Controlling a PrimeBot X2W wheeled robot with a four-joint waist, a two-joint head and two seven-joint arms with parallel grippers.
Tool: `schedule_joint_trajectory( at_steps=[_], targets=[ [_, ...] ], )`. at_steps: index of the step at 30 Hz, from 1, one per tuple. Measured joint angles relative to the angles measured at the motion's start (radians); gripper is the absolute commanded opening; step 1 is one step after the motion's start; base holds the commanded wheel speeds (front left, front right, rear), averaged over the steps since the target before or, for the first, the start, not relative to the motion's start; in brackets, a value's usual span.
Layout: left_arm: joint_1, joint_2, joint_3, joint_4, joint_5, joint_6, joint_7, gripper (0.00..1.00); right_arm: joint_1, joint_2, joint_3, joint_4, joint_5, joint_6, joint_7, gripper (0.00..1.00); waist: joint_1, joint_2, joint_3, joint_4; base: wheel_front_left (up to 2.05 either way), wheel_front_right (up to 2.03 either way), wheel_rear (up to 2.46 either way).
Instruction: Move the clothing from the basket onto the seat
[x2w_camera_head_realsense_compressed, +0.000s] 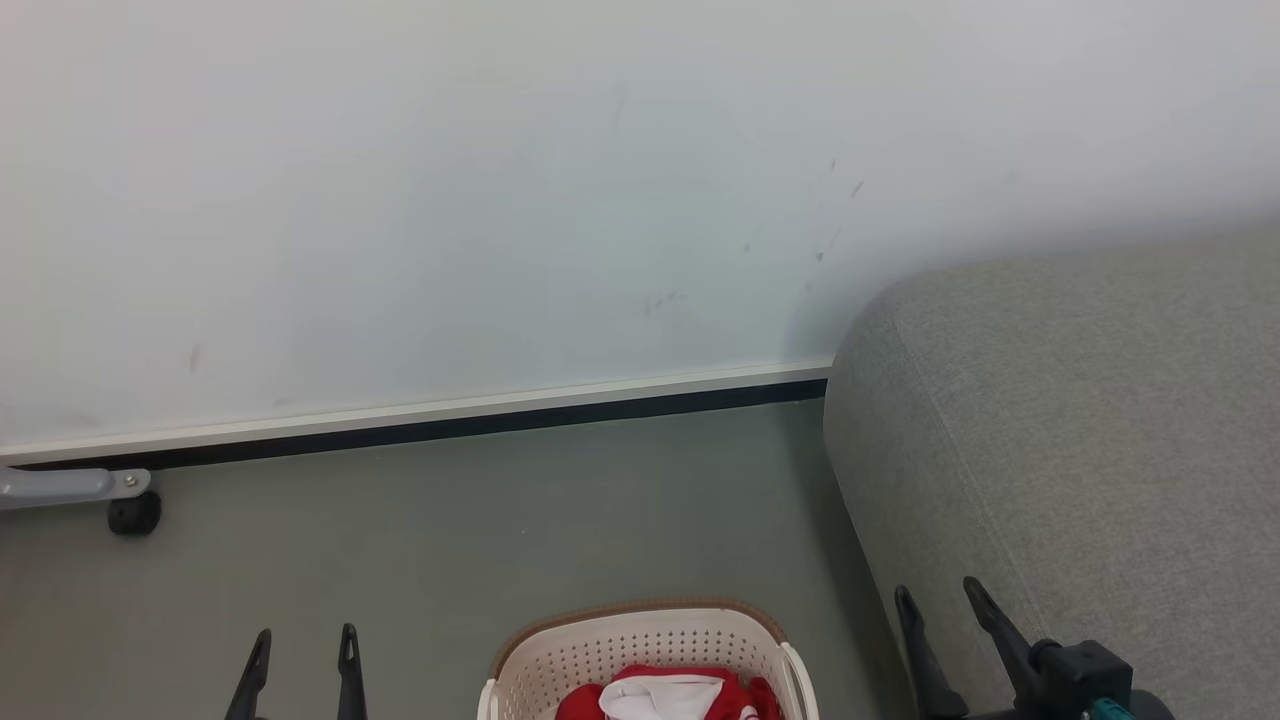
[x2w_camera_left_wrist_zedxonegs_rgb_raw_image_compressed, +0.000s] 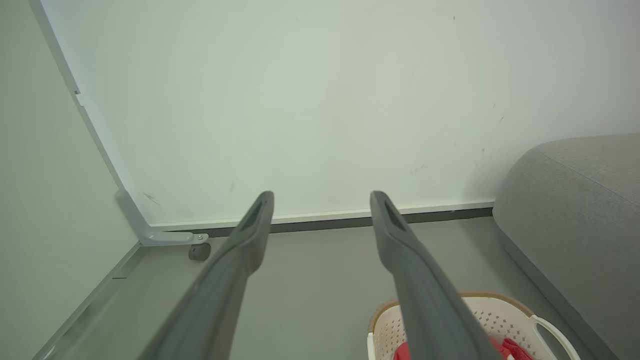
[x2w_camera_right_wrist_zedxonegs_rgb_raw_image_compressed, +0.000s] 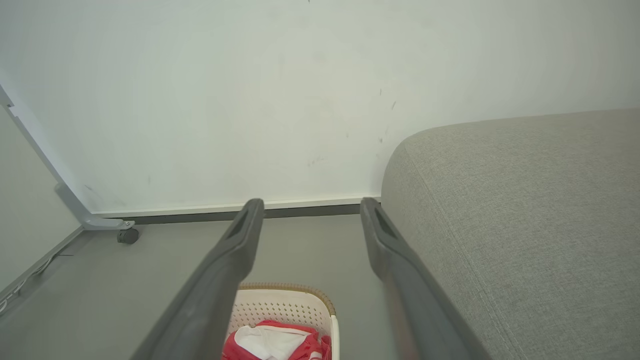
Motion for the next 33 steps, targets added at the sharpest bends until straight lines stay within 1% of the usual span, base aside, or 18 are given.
schedule_joint_trajectory(
  at_steps=[5,15,17,33],
  targets=[
    [0.006,0.000,-0.002,-0.002,0.036,0.000,-0.015,1.00,0.002,-0.005,0.014,-0.001,-0.050,-0.008,-0.013,1.00,0.0000,-0.0001,-0.002,-0.003,0.00,0.00,0.00],
    [0.013,-0.002,-0.001,0.003,0.036,-0.002,-0.015,1.00,0.002,-0.005,0.010,-0.001,-0.050,-0.007,-0.013,1.00,0.0000,0.0000,0.003,-0.003,0.00,0.00,0.00],
    [0.013,-0.004,0.000,0.004,0.035,-0.009,-0.015,1.00,0.002,-0.005,0.010,-0.001,-0.051,-0.007,-0.013,1.00,0.0000,0.0000,0.004,-0.003,0.00,0.00,0.00],
    [0.013,-0.009,0.006,0.002,0.035,-0.010,-0.015,1.00,0.005,-0.004,0.000,-0.009,-0.055,-0.002,-0.013,1.00,0.0000,0.0000,0.026,-0.007,0.00,0.00,0.00]
  ],
)
